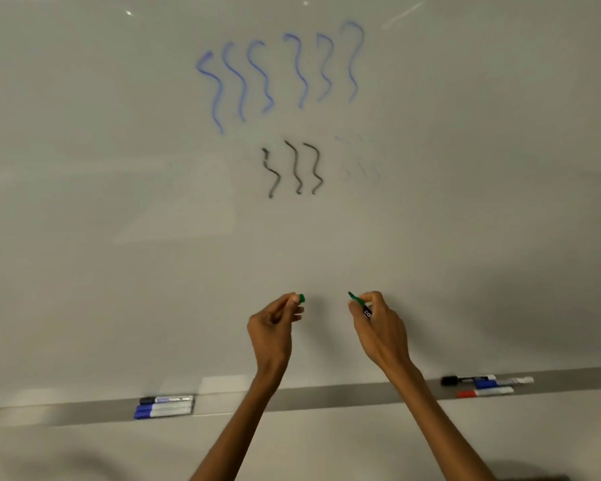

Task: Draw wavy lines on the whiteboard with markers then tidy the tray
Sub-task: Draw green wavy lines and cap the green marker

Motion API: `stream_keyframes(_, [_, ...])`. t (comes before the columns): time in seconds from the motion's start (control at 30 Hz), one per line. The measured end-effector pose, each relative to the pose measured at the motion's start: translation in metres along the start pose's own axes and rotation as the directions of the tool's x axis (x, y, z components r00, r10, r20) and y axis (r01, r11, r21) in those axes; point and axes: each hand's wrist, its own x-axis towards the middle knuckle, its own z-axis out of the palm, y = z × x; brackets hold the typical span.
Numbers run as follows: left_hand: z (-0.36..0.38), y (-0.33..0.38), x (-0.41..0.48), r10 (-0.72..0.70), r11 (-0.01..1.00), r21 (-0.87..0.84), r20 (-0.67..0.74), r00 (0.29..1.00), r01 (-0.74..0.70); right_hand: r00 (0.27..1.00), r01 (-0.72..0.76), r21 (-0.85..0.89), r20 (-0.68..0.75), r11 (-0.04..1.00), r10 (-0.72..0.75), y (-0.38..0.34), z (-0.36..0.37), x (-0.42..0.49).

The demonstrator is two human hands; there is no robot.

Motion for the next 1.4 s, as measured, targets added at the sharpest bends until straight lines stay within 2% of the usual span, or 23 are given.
stream_keyframes(0.13, [-0.041,0.057,0.04,0.199,0.98,-0.004,-0.12,0.973,-0.201,0.994,0.107,0.249,-0.042,0.962,-0.1,-0.082,0.009,-0.001])
stream_keyframes(0.23, [-0.06,0.1,0.069,0.422,0.906,0.098,-0.159,0.892,-0.411,0.959,0.272,0.25,-0.156,0.929,-0.238,-0.138,0.016,0.003])
stream_keyframes(0.3, [-0.068,0.12,0.092,0.521,0.853,0.134,-0.163,0.838,-0.504,0.923,0.354,0.228,-0.238,0.907,-0.301,-0.17,0.018,0.008])
stream_keyframes(0.47, [-0.077,0.14,0.14,0.707,0.694,0.306,-0.118,0.698,-0.651,0.876,0.414,0.173,-0.342,0.894,-0.34,-0.22,0.021,0.029])
stream_keyframes(0.57, [-0.081,0.14,0.158,0.736,0.642,0.397,-0.077,0.673,-0.656,0.868,0.422,0.119,-0.34,0.899,-0.362,-0.234,0.03,0.039])
stream_keyframes(0.73, [-0.085,0.129,0.172,0.787,0.503,0.425,0.135,0.602,-0.753,0.873,0.387,0.066,-0.347,0.92,-0.343,-0.238,0.041,0.054])
stream_keyframes(0.9, [-0.085,0.115,0.185,0.777,0.509,0.444,0.13,0.616,-0.737,0.876,0.349,0.091,-0.384,0.933,-0.29,-0.224,0.055,0.051])
stream_keyframes(1.1, [-0.084,0.11,0.188,0.768,0.523,0.454,0.116,0.63,-0.721,0.916,0.259,0.142,-0.351,0.955,-0.196,-0.193,0.079,0.035])
stream_keyframes(1.2, [-0.083,0.11,0.187,0.754,0.556,0.435,0.093,0.65,-0.708,0.939,0.223,0.104,-0.29,0.969,-0.185,-0.186,0.084,0.027])
stream_keyframes(1.27, [-0.083,0.11,0.186,0.746,0.578,0.419,0.075,0.661,-0.7,0.929,0.235,0.123,-0.319,0.964,-0.185,-0.192,0.077,0.028])
stream_keyframes(1.4, [-0.083,0.111,0.184,0.743,0.581,0.423,0.073,0.665,-0.696,0.861,0.333,0.17,-0.455,0.927,-0.225,-0.22,0.047,0.045])
